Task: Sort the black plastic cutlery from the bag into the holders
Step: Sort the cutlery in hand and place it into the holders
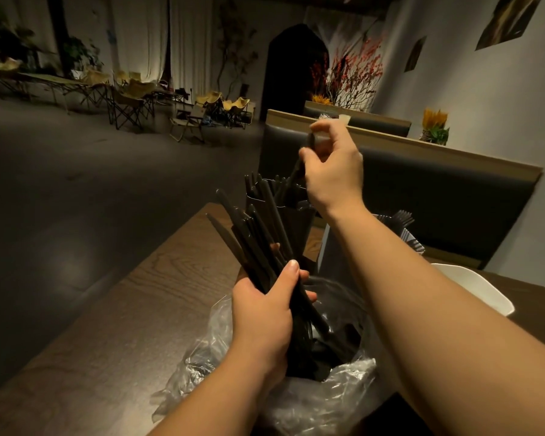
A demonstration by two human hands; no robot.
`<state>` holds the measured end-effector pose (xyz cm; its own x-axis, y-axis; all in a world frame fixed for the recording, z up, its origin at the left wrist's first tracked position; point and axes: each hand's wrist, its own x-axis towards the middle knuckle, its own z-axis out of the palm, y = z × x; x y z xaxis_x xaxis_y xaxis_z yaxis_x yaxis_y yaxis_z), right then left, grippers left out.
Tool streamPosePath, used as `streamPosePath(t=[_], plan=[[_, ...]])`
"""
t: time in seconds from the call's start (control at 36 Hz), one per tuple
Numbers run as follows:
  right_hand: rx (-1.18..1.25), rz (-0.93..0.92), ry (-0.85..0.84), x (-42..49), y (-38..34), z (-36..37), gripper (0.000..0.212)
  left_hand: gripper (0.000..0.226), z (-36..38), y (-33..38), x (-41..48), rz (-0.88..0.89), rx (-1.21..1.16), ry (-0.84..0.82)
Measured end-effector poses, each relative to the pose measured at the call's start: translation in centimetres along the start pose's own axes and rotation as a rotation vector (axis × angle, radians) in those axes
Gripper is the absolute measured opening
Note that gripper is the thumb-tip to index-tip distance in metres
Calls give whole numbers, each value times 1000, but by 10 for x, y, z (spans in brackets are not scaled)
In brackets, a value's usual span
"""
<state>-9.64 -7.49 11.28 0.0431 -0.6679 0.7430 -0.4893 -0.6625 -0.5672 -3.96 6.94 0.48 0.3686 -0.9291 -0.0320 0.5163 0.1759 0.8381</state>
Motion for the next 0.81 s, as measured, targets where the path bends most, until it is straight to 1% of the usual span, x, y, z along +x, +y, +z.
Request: streamPosePath(t=[0.06, 0.14, 0.19, 0.31, 0.33, 0.39, 0.44, 0.47, 0.53, 0.58, 0.64, 0.72, 0.81], plan=[[-116, 0, -123, -2, 3, -2, 28, 24, 0, 1, -1, -3, -11, -3], [-307, -25, -317, -4, 8, -4, 19, 24, 1, 0, -2, -12, -3, -23], [-390, -30, -420, -7, 10, -5, 18, 25, 1, 0, -3, -26, 16, -47], [-672, -45, -592, -5, 7, -18, 33, 24, -1, -1, -5, -68, 57, -100], [-669, -50, -608, -6, 2, -25, 37, 24, -1, -1, -5, -73, 65, -109], [-502, -29, -550, -13, -10, -44, 38, 25, -1, -1, -5, -82, 70, -119], [-346, 16, -465, -29, -20, -62, 25, 24, 0, 0, -5, -88, 63, -131], [-309, 54, -470, -37, -23, -69, 19, 23, 0, 0, -5, -90, 54, -137], [-267, 154, -576, -53, -28, -79, 22, 21, 1, 0, -6, -90, 33, -156], [-223, 235, -694, -66, -27, -84, 20, 19, 2, -1, -8, -81, 22, -185], [-150, 284, -747, -75, -23, -86, 16, 20, 3, -3, -10, -71, 26, -212], [30, 362, -716, -81, -14, -88, 16, 23, 3, -5, -11, -66, 22, -241], [204, 433, -637, -80, -12, -91, 17, 21, 3, -3, -11, -92, 18, -259]])
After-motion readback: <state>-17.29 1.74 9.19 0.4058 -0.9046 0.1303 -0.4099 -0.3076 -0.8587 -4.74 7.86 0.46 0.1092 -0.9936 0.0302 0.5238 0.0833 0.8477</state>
